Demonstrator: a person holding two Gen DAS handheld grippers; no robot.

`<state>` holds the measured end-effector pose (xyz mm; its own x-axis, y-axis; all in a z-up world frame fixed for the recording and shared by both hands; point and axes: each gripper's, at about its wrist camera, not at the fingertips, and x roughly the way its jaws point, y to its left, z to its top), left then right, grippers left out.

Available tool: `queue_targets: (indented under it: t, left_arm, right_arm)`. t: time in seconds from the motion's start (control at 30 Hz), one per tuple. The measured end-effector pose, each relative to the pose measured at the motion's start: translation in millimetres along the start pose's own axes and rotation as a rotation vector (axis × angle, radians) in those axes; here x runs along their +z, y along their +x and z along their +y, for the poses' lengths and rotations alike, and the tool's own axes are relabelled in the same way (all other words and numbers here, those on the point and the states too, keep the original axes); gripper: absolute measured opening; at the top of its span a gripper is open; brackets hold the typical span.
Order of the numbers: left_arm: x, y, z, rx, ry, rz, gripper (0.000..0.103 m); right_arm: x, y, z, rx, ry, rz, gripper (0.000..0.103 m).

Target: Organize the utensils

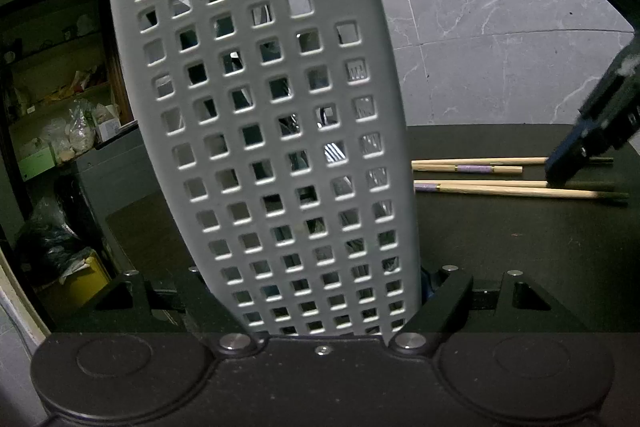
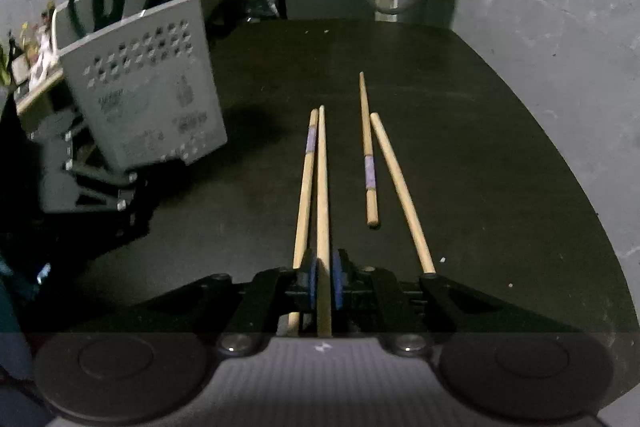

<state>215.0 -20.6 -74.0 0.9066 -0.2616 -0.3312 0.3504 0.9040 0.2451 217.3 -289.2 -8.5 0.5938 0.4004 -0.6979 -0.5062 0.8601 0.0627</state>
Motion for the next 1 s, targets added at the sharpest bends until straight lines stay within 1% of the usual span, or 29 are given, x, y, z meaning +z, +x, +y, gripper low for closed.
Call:
queue_targets:
  t: [0.03, 0.07, 0.1, 0.17, 0.23, 0.43, 0.53, 0.57, 0.63, 0.8, 0.83, 0.87, 1.0]
  left_arm:
    - [0, 0, 0, 0.0, 0.0, 0.0, 0.081]
    - [0, 0, 0, 0.0, 0.0, 0.0, 0.081]
    - [0, 0, 0, 0.0, -0.001, -0.001, 0.081]
    - [0, 0, 0, 0.0, 0.0, -0.001, 0.081]
    - [0, 0, 0, 0.0, 0.0, -0.001, 0.081]
    - [0, 0, 0, 0.0, 0.0, -0.001, 0.081]
    - [1, 0, 0, -0.001, -0.003, 0.0, 0.081]
    - [0, 0, 1, -0.002, -0.004, -0.001, 0.081]
    - [0, 0, 1, -0.003, -0.008, -0.001, 0.081]
    - [0, 0, 4, -0.003, -0.011, -0.001, 0.08]
    - [-1, 1, 5, -0.004, -0.013, -0.001, 0.08]
    - [-1, 1, 5, -0.004, -0.014, -0.001, 0.08]
    - [-1, 3, 8, -0.008, -0.024, 0.002, 0.08]
  right_arm:
    - [3, 0, -2, 0.004, 0.017, -0.01, 0.026]
    - [6, 0, -2, 0.01, 0.027, -0.017, 0.032]
    - [9, -1, -3, 0.019, 0.032, -0.022, 0.034]
    - [16, 3, 0, 0.034, 0.018, -0.021, 0.043]
    - [23, 10, 4, 0.041, -0.019, -0.014, 0.046]
    - [36, 36, 9, 0.063, -0.069, 0.037, 0.046]
    - [39, 43, 11, 0.051, -0.087, 0.049, 0.045]
    - [41, 44, 11, 0.048, -0.091, 0.055, 0.042]
    - [42, 46, 12, 0.044, -0.099, 0.061, 0.041]
    - [40, 46, 13, 0.033, -0.089, 0.06, 0.037]
    - [40, 45, 13, 0.026, -0.09, 0.056, 0.028]
    - [40, 45, 13, 0.024, -0.086, 0.056, 0.016]
    - [40, 45, 14, 0.008, -0.073, 0.055, 0.015]
